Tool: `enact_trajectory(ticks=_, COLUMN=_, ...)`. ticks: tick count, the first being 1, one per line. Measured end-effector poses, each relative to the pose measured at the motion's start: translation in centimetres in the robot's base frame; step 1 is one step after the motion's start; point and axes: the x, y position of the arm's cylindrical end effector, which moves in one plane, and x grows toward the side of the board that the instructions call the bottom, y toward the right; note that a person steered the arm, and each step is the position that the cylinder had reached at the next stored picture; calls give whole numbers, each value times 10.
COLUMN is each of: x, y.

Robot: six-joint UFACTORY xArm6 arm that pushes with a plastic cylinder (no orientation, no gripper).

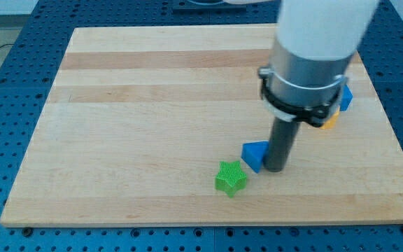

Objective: Move the yellow hexagon to the left of the green star

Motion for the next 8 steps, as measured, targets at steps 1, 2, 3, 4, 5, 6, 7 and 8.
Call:
enact_trajectory(ticks=1, x=-1, y=-8)
enact_trajectory(ticks=2, x=-9, y=12)
enact_trajectory(ticks=3, x=-21, y=69)
enact_trajectory(ticks=4, x=-33, y=154)
enact_trajectory(ticks=5, x=-71, y=210)
enact_trajectory(ticks=6, x=-94, y=171)
enact_trajectory(ticks=7, x=-84, y=80)
enact_trajectory(ticks=8, x=-72, y=-9)
